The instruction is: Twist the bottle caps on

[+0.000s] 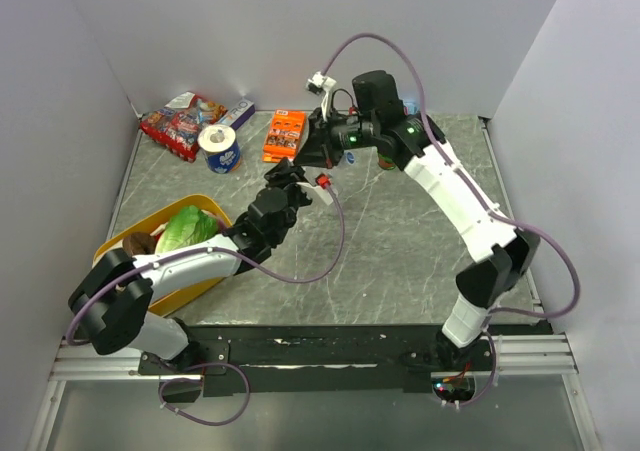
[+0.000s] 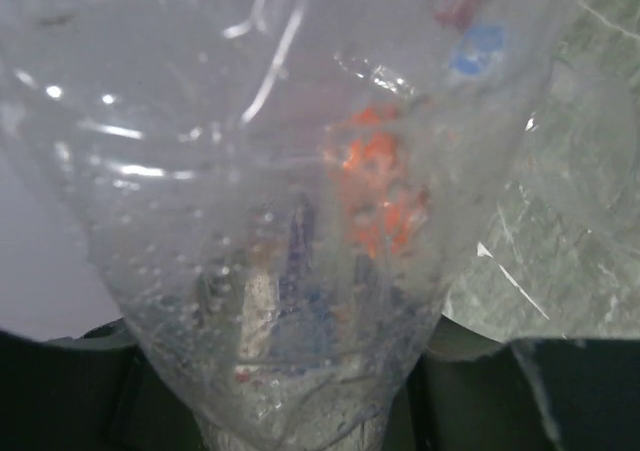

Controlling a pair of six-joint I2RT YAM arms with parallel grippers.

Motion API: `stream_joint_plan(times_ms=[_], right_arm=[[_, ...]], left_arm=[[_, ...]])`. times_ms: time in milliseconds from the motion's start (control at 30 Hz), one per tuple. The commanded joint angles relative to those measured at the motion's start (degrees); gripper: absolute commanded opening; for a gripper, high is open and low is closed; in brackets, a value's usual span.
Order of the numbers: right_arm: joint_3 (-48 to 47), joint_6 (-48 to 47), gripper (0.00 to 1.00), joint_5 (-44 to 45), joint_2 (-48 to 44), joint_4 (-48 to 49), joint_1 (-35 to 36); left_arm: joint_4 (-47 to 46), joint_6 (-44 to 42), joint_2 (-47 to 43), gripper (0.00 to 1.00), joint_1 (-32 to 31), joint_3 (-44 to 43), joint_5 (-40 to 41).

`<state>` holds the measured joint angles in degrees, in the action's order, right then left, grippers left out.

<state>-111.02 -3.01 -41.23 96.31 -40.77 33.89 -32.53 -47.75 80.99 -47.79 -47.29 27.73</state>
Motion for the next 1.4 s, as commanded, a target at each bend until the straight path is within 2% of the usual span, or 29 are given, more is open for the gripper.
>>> stream_joint_plan(times_ms=[0, 133, 200, 267, 333, 367, 433, 467, 533, 567, 633, 667, 733, 767, 867, 1000, 1367], right_arm=[[-2.36, 11.09, 0.01, -3.86, 0.81, -0.63, -2.60], [-2.44, 12.23, 0.07, -4.55, -0.60, 1.48, -4.53], [-3.67, 13.11, 0.19, -5.96, -1.21, 3.68, -6.11], [-5.34, 12.41, 0.28, -10.96, -1.56, 5.61, -8.12], [-6.31, 5.84, 0.35, -13.95, -3.23, 5.62, -9.10], [-5.27, -0.97, 0.43, -14.31, -5.32, 5.10, -9.45], [-3.68, -8.64, 0.50, -15.80, -7.62, 1.68, -9.98], [-2.11, -18.34, 0.53, -16.76, -9.72, -0.69, -9.98], [0.09, -28.06, 0.56, -18.00, -12.10, -8.51, -9.46], [2.11, -36.72, 0.59, -16.96, -14.20, -10.88, -8.93], [4.14, -45.29, 0.61, -15.20, -16.15, -17.28, -6.92], [6.32, -53.43, 0.63, -13.28, -18.07, -19.24, -6.12], [9.14, -61.03, 0.66, -10.90, -20.28, -22.31, -2.97], [12.81, -66.81, 0.68, -7.84, -22.72, -22.24, -1.99], [20.02, -74.83, 0.71, -4.66, -27.12, -20.14, 1.87], [25.23, -79.08, 0.72, -0.52, -29.51, -17.59, 5.04], [26.65, -78.03, 0.70, 1.16, -28.99, -12.22, 6.19]], left_arm=[[-8.61, -1.48, -1.09, 0.01, 0.33, -0.79, 5.41], [-4.21, 1.16, -3.02, 0.01, 0.42, 1.23, 4.19], [-2.02, 2.30, -4.08, 0.01, 0.59, 2.80, 1.20], [2.71, 4.23, -6.63, 0.01, 1.47, 3.34, -3.71], [9.92, 5.73, -9.08, 0.01, 2.26, 3.43, -11.26], [12.30, 6.43, -9.79, 0.01, 3.13, 3.52, -13.81], [17.75, 6.52, -11.28, 0.01, 3.49, 3.43, -19.80], [19.42, 6.26, -11.73, 0.01, 4.28, 3.43, -22.25], [23.72, 6.18, -13.04, 0.01, 5.16, 2.99, -28.23], [25.05, 5.22, -13.40, 0.01, 6.21, 2.90, -30.17], [29.86, 4.16, -14.19, 0.01, 7.35, 1.77, -36.90], [30.68, 3.11, -14.28, 0.01, 8.14, 1.33, -37.91], [35.13, 3.01, -13.93, 0.01, 8.94, -0.25, -41.67], [36.21, 2.14, -13.67, 0.01, 9.73, -0.96, -42.74], [38.94, 1.61, -13.40, 0.01, 10.43, -2.63, -45.90], [40.44, 0.29, -14.28, 0.01, 10.96, -3.42, -49.87], [45.10, -2.79, -14.90, 0.01, 10.96, -4.92, -53.30]])
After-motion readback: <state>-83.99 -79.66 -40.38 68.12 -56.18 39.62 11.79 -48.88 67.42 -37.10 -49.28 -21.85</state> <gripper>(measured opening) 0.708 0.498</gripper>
